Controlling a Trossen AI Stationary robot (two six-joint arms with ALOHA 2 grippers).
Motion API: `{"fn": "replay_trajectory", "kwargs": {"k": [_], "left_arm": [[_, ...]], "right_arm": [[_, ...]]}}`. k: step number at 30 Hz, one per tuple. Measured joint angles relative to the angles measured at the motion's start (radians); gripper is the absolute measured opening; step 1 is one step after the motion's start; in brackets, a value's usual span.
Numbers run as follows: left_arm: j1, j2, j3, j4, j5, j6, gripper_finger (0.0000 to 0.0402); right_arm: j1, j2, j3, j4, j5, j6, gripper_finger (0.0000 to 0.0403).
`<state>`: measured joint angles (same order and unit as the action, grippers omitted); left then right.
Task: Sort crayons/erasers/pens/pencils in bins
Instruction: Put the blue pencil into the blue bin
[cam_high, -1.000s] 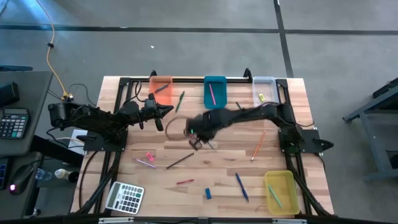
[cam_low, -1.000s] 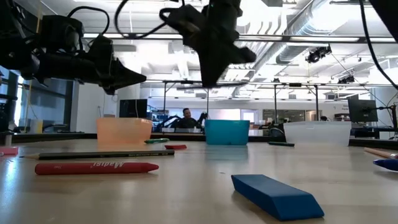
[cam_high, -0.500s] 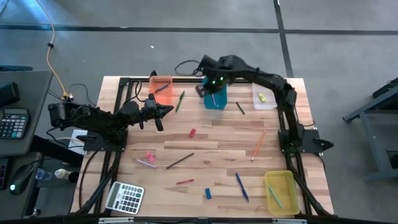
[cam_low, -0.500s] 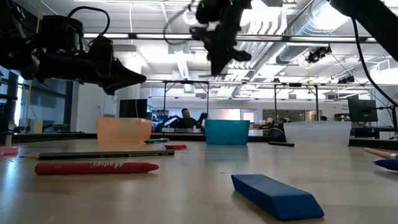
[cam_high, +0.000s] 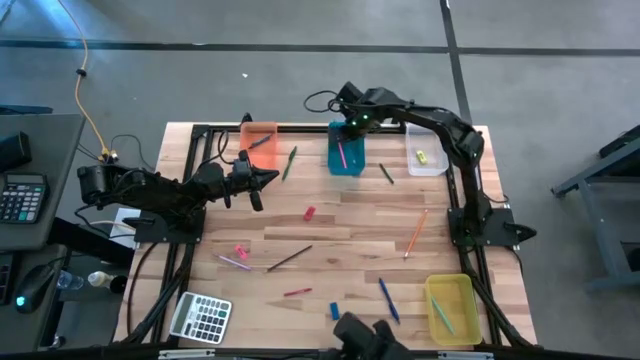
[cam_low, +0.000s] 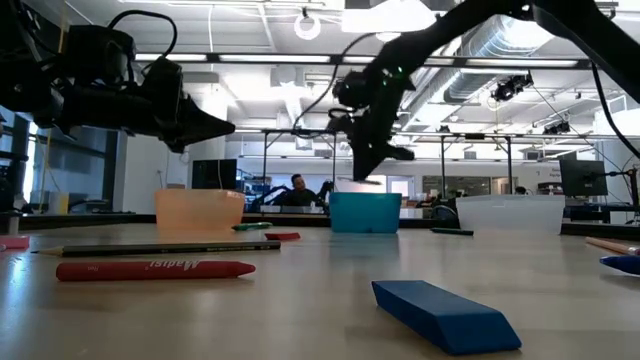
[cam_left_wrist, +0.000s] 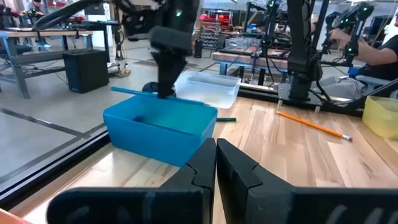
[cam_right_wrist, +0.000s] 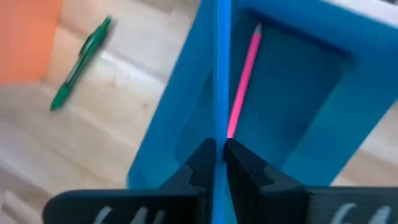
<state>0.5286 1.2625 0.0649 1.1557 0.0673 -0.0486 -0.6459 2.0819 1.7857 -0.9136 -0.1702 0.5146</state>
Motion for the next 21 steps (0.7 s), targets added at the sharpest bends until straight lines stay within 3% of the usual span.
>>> {"fn": "replay_trajectory", "kwargs": {"k": [15, 21], "left_arm": [[0.000, 0.000, 0.000, 0.000, 0.000, 0.000, 0.0003], [0.000, 0.000, 0.000, 0.000, 0.000, 0.000, 0.0003]], "right_arm": [[-0.022, 0.000, -0.228, 0.281, -0.011, -0.044, 0.0021], [-0.037, 0.000, -0.252, 0.304, -0.011, -0.041, 0.0021]]}}
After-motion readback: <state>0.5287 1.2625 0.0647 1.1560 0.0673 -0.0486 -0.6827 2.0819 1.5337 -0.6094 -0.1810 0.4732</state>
